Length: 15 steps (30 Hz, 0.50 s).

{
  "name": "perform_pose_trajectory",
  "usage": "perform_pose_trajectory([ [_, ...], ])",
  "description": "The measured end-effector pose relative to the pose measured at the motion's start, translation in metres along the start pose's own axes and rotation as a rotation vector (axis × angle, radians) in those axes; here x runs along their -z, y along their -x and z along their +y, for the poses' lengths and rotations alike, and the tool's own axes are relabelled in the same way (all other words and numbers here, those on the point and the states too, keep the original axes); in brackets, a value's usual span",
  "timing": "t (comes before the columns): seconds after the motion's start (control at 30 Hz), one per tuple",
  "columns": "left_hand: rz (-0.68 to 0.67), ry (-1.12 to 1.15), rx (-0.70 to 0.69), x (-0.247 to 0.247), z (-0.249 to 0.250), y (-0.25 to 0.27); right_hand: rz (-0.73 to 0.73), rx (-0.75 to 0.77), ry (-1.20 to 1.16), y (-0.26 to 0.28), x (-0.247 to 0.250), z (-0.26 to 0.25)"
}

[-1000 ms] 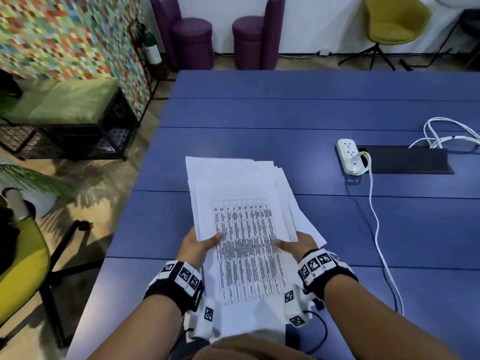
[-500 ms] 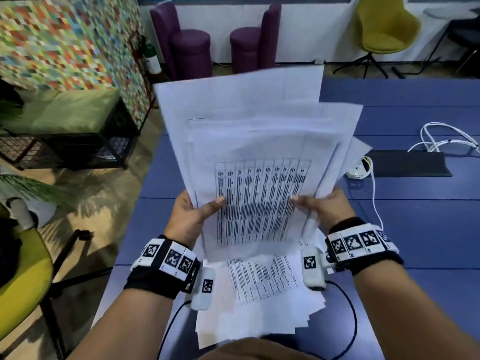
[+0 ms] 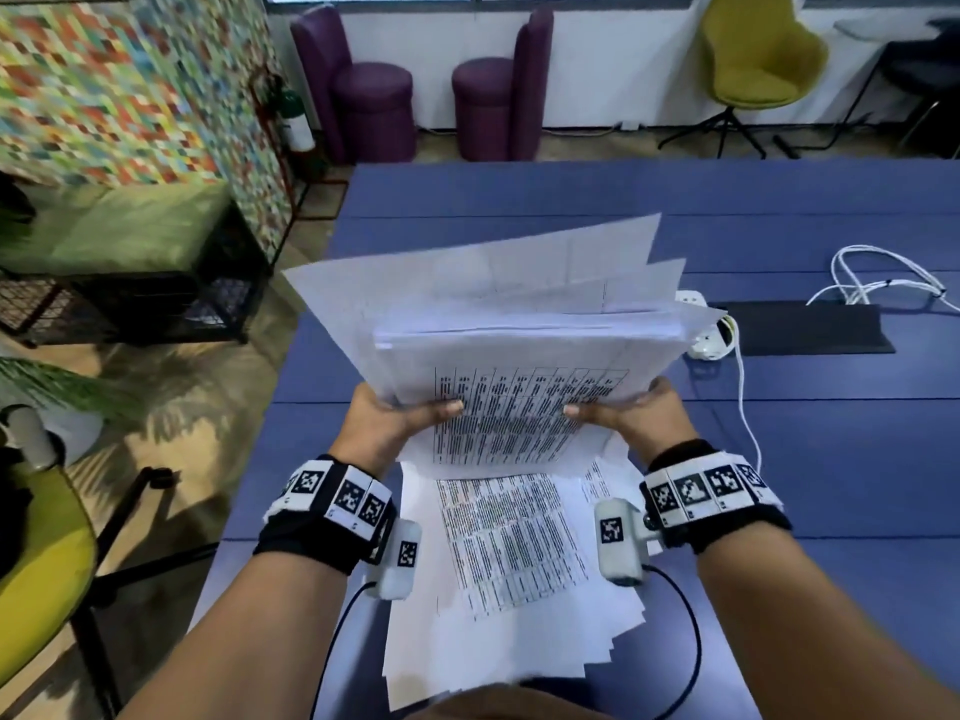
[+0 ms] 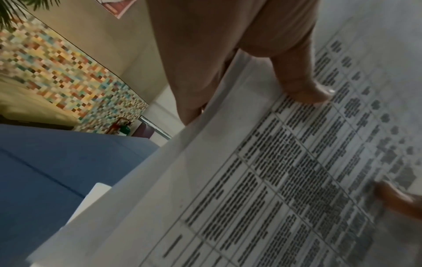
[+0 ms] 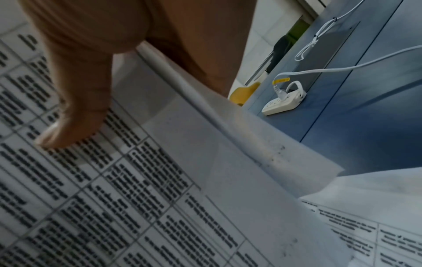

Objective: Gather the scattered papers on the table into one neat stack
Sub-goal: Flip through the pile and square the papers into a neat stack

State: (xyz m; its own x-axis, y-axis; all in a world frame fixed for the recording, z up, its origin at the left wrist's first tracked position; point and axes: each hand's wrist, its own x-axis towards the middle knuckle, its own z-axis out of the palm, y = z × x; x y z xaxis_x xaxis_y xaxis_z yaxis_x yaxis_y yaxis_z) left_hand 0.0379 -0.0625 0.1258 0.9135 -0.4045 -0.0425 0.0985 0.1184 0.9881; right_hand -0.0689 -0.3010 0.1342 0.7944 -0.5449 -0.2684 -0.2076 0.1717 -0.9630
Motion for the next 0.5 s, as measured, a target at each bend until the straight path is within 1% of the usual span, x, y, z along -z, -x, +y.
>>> perform_pose_trajectory([
  [0.1, -0.082, -0.004, 0.000, -0.013, 0.010, -0.007, -0.069, 0.051, 0.000, 0.000, -0.003, -0.004],
  [0.17, -0.093, -0.023, -0.010, -0.019, 0.016, -0.010, -0.067, 0.070, -0.005, -0.002, -0.005, -0.007],
  [0.27, -0.044, -0.001, -0.002, -0.013, 0.016, -0.019, -0.081, 0.079, -0.075, -0.009, 0.000, -0.011],
  [0.33, -0.005, 0.000, 0.019, -0.012, 0.010, -0.022, -0.091, 0.063, -0.049, -0.016, 0.005, -0.005],
  [0.4, 0.009, -0.017, 0.021, -0.017, 0.003, -0.022, -0.103, 0.039, 0.044, -0.018, 0.001, 0.001],
  [0.5, 0.050, 0.005, 0.004, -0.027, 0.001, -0.024, -0.087, 0.078, -0.060, -0.024, -0.004, 0.000],
])
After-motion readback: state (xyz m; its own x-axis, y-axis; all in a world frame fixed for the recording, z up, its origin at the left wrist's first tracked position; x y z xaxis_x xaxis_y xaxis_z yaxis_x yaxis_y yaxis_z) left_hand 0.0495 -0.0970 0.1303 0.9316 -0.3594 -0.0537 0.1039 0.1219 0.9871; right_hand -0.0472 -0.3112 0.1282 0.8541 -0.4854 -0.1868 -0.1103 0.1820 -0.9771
